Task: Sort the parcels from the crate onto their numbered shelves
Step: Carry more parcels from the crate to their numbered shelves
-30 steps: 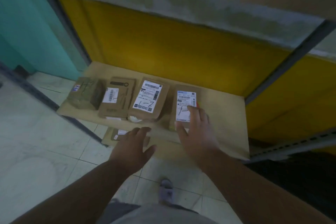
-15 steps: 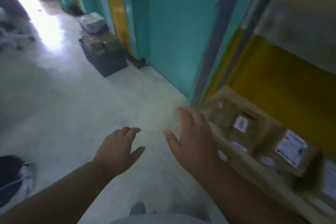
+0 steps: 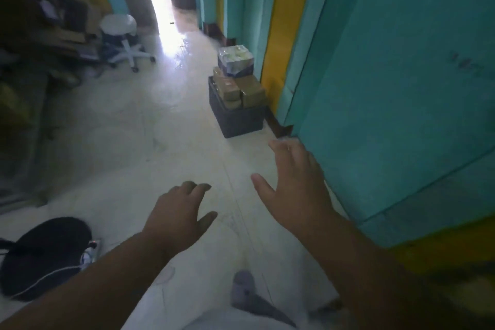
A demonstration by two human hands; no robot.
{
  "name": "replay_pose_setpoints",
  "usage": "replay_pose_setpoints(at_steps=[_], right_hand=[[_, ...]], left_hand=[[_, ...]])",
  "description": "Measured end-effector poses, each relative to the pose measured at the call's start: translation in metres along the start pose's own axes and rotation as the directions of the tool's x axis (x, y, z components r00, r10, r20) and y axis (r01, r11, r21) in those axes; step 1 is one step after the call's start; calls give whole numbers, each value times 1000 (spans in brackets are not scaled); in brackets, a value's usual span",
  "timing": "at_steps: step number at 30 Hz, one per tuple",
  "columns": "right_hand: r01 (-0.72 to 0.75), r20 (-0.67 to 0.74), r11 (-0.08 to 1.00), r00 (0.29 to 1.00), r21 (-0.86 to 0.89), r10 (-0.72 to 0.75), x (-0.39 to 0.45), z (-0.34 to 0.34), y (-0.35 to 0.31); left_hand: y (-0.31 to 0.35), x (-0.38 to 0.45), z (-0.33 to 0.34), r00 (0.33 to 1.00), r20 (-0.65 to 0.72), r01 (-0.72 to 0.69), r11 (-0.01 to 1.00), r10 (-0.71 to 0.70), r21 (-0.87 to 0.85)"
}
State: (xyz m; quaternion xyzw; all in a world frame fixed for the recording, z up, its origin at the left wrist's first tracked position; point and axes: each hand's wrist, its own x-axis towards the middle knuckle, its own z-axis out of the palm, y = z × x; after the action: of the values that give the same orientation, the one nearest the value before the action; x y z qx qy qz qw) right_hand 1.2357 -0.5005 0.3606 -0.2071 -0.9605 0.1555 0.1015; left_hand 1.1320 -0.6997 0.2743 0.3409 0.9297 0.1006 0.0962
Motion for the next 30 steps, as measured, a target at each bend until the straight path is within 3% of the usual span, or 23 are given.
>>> replay_pose_setpoints(at_steps=[4,9,14,17,22,27,30], right_hand=[[98,58,995,993,5,-98,118,6,-30],[127,16,992,992,25,-127,258,47,-68],[90,-45,995,995,39,-88,384,78,-97],[21,-59,999,998,45,-18,445,73,-99],[-102,-100,995,990,18,103,545,76,-64],[-101,-172,994,979,46,107,662,96,-22],[-136,-136,990,981,40,140,731,97,-11]], left_hand=[[-41,68,-38,994,-28,108,993,-109,-39],[-116,173,-61,981,-78,170,983,-176,-75],[-183,317,-89,992,-85,92,995,-95,-47],[-199,394,-114,999,-8,47,998,-48,-35],[-206,539,-130,997,53,-55,997,58,-53],[-196,684,-137,993,18,-116,988,118,-98],[-203,742,-155,989,34,-140,988,143,-59]])
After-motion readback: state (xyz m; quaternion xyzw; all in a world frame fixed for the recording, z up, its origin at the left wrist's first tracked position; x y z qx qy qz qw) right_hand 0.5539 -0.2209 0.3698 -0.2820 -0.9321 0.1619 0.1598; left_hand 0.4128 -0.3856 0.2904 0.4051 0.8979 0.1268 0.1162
